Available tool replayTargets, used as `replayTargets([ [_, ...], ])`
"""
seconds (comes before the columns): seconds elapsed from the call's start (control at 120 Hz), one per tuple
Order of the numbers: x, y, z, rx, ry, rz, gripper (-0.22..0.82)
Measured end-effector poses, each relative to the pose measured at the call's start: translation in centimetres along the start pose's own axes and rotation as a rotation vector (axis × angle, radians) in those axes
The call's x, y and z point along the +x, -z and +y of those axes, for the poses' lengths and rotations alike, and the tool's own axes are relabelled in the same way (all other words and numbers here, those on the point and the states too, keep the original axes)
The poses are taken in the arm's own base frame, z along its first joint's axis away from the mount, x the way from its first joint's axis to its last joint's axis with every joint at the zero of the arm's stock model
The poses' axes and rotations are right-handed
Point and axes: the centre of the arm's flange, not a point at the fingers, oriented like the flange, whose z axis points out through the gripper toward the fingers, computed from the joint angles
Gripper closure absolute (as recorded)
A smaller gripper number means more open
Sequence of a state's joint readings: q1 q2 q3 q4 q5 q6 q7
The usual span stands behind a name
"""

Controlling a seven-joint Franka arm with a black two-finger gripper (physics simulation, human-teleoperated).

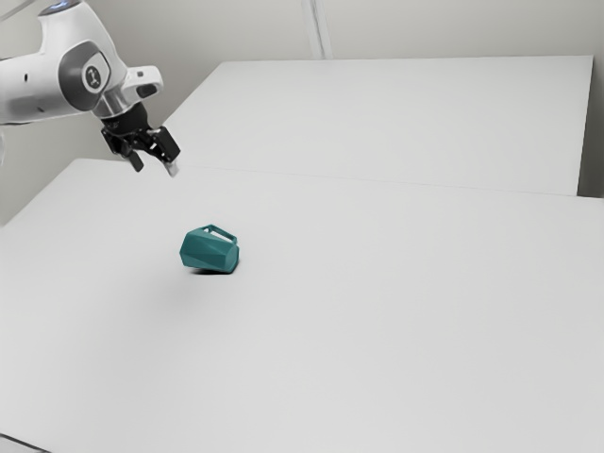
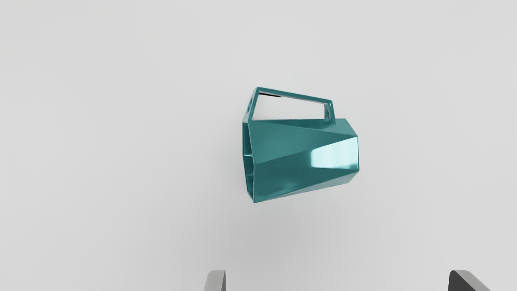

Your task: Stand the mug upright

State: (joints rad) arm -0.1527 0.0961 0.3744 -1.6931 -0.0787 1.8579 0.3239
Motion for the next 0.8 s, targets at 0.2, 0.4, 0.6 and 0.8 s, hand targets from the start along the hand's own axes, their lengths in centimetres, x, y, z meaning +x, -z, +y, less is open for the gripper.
replayTargets([
  [0.2,-1.8,-1.0,-1.5,-0.092,0.057,0.014,0.0],
  [0.4,-6.2,-5.5,-9.0,-0.273,0.242,0.021,0.0],
  [0.6,-6.5,-12.8,-11.3,-0.407,0.254,-0.038,0.0],
  [0.8,-2.9,-15.9,-14.4,-0.472,0.164,-0.012,0.0],
])
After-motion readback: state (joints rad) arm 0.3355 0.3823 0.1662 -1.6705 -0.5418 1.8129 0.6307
